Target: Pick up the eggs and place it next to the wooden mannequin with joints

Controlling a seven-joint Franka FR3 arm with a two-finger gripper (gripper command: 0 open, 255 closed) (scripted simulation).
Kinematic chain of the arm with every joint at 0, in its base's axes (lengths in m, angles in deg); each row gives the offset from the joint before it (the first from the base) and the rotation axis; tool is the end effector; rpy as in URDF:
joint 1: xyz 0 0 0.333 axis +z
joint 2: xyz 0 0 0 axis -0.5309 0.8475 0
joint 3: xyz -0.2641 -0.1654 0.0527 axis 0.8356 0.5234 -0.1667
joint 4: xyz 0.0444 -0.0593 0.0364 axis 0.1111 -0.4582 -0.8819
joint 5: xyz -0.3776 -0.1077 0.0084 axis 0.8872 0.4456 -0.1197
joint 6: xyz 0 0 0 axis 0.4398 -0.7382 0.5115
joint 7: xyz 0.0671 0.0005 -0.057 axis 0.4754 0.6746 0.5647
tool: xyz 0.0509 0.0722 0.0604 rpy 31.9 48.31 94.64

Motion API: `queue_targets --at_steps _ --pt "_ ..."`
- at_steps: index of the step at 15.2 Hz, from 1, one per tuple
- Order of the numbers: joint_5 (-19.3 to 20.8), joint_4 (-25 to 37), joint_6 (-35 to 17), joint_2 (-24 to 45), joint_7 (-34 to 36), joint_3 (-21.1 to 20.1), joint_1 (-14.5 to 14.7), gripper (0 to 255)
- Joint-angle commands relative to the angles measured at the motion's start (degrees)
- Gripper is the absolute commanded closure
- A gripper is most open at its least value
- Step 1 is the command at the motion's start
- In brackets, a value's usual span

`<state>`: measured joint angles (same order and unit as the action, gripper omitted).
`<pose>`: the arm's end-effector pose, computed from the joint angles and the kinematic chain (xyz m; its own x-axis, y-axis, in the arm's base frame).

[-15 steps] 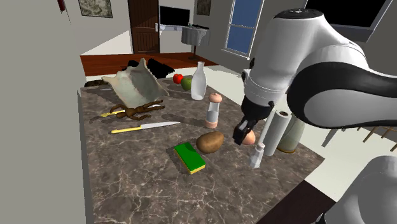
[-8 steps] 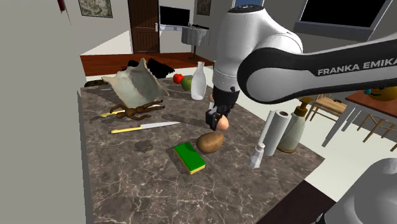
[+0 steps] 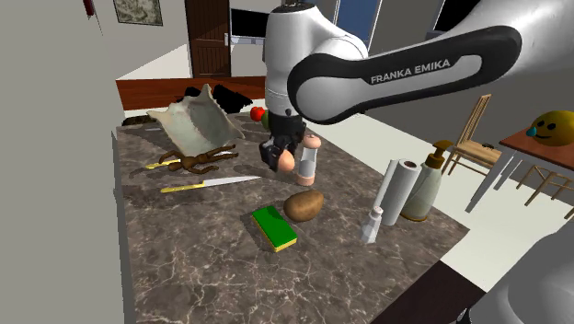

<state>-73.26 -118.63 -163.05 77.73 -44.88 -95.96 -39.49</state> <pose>0.5059 0.2257 0.4960 0.9700 0.2097 0.1230 0.1814 -0.9611 0.2080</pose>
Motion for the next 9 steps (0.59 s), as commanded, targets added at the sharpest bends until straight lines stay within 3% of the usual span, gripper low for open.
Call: queue_targets --at_steps 1,5,9 --pt "3.3 5.9 1.5 5.7 1.4 -0.5 0.0 255" --pt "9.2 18.5 5.5 16.6 3.4 -0.4 2.3 255" --pt "14.2 33.8 11.0 28.0 3.6 1.0 6.7 255"
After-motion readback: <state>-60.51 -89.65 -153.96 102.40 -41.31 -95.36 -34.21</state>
